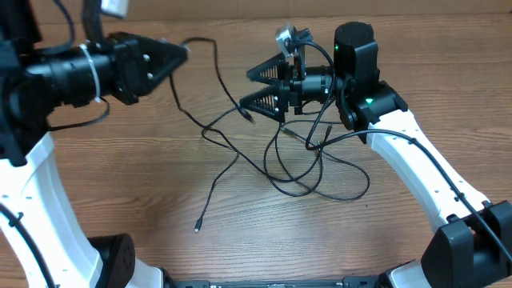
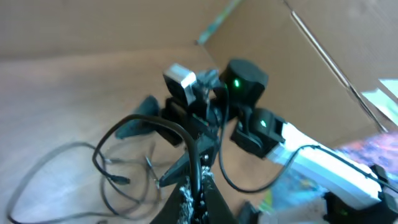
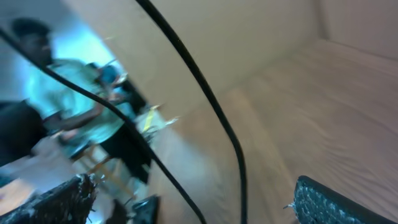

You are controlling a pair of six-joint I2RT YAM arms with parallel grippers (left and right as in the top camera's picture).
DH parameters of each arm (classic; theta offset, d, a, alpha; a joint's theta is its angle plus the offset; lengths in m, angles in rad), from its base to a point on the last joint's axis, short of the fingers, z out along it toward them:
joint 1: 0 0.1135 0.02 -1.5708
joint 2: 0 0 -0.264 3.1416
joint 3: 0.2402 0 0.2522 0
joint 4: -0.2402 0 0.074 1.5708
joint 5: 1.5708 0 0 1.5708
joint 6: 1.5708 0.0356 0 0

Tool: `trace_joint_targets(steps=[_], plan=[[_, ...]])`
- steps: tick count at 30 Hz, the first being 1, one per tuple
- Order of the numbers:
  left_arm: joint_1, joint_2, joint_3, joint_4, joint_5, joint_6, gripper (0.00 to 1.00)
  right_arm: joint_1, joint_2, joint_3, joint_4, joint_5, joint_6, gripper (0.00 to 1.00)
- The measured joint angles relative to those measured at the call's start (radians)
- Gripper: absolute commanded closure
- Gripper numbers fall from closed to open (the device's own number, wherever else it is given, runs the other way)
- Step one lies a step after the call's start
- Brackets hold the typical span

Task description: Untangle cables

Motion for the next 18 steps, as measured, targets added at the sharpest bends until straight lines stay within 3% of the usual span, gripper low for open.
trace_joint_targets(steps=[8, 16, 18], plan=[[-0.11, 0.037, 0.0, -0.001, 0.003, -0.054, 0.96, 0.046, 0.0, 0.0, 0.062, -0.151, -0.012, 0.0], [-0.185, 0.114, 0.004, 0.135, 0.007, -0.174, 0.96, 0.139, 0.0, 0.0, 0.066, -0.135, -0.024, 0.0], [-0.182, 0.133, 0.004, 0.218, 0.008, -0.218, 0.96, 0.151, 0.0, 0.0, 0.066, -0.129, -0.026, 0.09]])
